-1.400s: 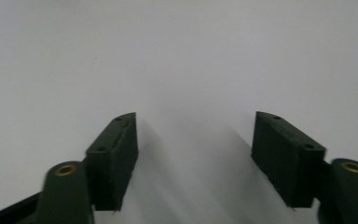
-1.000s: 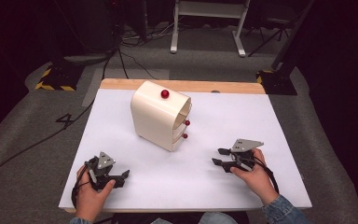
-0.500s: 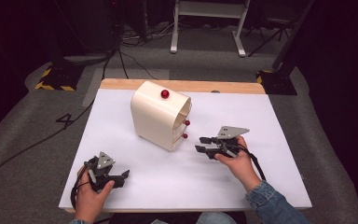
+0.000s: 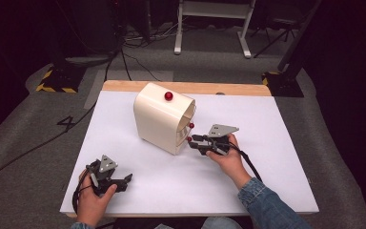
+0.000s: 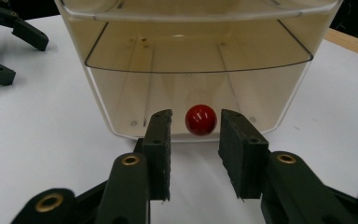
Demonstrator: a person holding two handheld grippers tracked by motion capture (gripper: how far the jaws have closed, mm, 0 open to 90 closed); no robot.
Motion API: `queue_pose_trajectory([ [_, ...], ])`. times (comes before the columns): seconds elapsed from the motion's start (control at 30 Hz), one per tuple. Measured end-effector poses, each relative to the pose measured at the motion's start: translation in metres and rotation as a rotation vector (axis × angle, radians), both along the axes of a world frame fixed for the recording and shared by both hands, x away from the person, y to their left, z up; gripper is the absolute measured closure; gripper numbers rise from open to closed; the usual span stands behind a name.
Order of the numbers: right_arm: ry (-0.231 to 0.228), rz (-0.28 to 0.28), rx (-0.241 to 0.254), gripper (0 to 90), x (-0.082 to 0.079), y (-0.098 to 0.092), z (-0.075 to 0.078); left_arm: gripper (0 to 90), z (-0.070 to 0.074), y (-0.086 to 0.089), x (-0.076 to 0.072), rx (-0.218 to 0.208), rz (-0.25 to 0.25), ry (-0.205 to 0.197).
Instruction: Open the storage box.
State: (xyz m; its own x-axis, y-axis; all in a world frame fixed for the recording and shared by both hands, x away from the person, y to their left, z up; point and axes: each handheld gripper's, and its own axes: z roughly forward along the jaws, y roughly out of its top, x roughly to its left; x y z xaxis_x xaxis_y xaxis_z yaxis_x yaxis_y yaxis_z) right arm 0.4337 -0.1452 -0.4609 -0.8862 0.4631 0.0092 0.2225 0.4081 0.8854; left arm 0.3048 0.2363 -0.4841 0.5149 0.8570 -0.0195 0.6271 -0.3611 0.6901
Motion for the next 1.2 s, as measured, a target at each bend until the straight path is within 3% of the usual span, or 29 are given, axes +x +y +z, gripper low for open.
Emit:
queue_pose_trajectory([
  [0.13, -0.016, -0.001, 0.003, 68.9, 0.002, 0.004, -0.003, 17.7, 0.000, 0.000, 0.000, 0.001, 0.000, 0.000],
  [0.17, -0.024, -0.007, -0.007, 73.3, 0.002, 0.005, -0.004, 17.7, 0.000, 0.000, 0.000, 0.001, -0.001, 0.000],
  [0.6, -0.013, -0.006, -0.004, 74.0, 0.001, 0.000, -0.002, 17.7, 0.000, 0.000, 0.000, 0.001, -0.001, 0.000],
  [1.2, -0.034, -0.025, -0.001, 73.9, -0.023, -0.039, 0.009, 17.5, 0.001, 0.000, 0.001, 0.002, -0.002, 0.008],
])
